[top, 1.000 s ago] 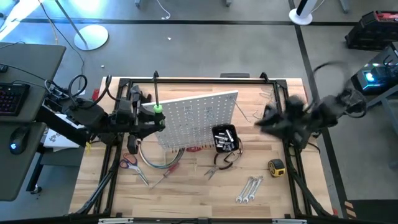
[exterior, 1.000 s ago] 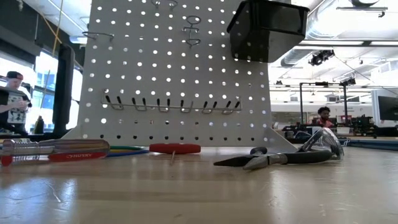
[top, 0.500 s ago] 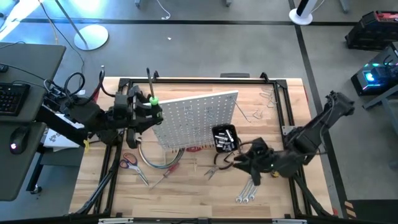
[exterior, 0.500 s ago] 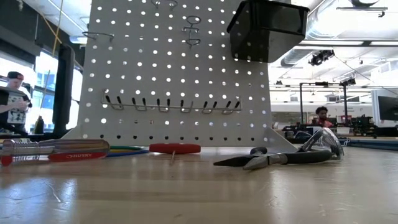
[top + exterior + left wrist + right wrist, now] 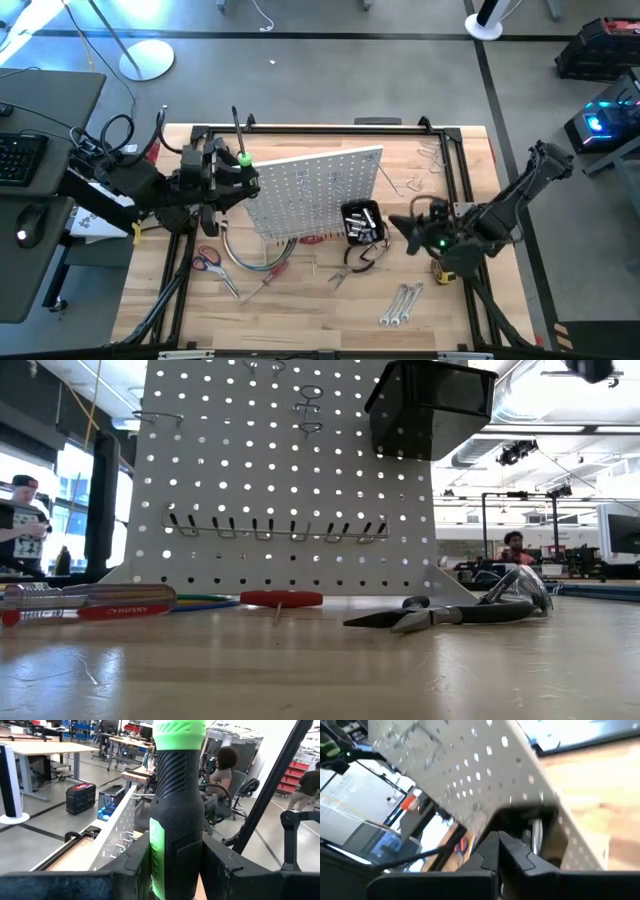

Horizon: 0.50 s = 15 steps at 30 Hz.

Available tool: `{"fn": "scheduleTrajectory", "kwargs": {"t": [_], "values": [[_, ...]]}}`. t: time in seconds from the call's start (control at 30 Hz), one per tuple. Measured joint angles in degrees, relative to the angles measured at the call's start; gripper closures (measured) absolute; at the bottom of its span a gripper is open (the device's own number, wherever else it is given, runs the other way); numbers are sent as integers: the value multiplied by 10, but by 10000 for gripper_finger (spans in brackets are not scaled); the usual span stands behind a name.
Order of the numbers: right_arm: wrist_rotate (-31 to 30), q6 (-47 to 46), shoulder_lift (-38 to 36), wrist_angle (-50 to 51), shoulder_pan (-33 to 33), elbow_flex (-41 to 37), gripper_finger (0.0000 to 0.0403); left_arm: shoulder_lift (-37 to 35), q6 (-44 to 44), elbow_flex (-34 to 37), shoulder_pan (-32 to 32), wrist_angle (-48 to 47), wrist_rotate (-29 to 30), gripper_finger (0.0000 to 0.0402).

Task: Hang tools onto peg board
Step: Hang the green screwdriver on the peg board

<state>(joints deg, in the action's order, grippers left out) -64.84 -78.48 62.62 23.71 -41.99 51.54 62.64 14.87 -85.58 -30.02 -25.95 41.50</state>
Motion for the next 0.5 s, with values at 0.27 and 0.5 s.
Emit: {"fn": "scheduleTrajectory", "kwargs": {"t": [0.27,0.5], "values": [[136,173,-2,-85,120,0,403,-8,-8,0,0,0,11,286],[290,309,15,-216,232,0,403,-8,-20,0,4,0,13,286]]}}
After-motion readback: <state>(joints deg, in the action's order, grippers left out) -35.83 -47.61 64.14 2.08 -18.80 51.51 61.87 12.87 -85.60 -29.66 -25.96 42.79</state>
